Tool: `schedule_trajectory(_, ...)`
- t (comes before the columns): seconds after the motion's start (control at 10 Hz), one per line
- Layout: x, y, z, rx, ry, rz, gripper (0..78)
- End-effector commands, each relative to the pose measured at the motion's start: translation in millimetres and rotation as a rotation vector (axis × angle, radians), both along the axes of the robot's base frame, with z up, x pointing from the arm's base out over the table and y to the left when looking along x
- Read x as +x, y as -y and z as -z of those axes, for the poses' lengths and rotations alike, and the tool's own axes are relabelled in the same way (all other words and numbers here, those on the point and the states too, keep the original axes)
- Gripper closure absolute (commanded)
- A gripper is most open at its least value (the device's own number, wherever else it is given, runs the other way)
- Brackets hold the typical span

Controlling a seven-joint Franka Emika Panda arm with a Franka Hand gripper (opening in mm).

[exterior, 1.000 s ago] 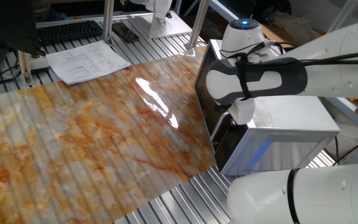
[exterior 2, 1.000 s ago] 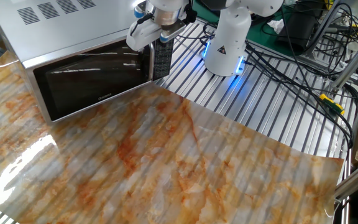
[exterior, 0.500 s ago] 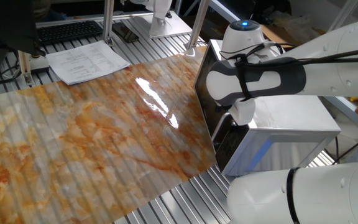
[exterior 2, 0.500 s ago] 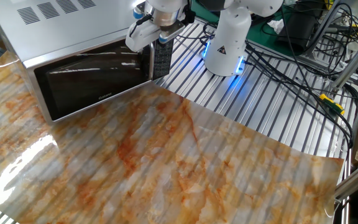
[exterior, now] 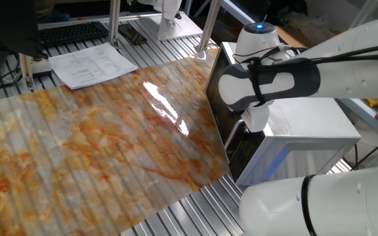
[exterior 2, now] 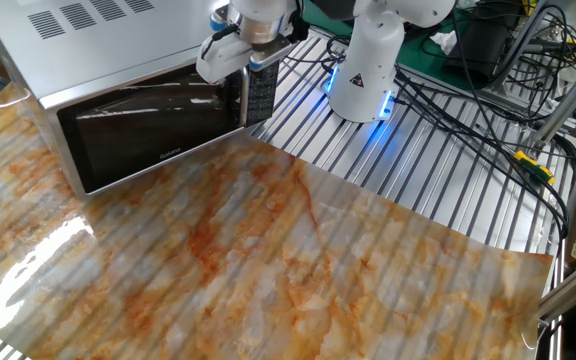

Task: Open the microwave door

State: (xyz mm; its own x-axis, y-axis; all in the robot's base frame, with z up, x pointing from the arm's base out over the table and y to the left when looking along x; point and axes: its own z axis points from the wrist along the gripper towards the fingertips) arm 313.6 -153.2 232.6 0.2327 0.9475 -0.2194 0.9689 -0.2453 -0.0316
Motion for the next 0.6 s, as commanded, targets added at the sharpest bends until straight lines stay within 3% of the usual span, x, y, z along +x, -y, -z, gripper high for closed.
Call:
schedule_trajectory(0.1,1.0,18.6,2.2,0.005,0.024,0.121,0.1)
schedule_trajectory(0.6,-1.4,13.7,-1.5,0.008,0.024,0.140,0.1)
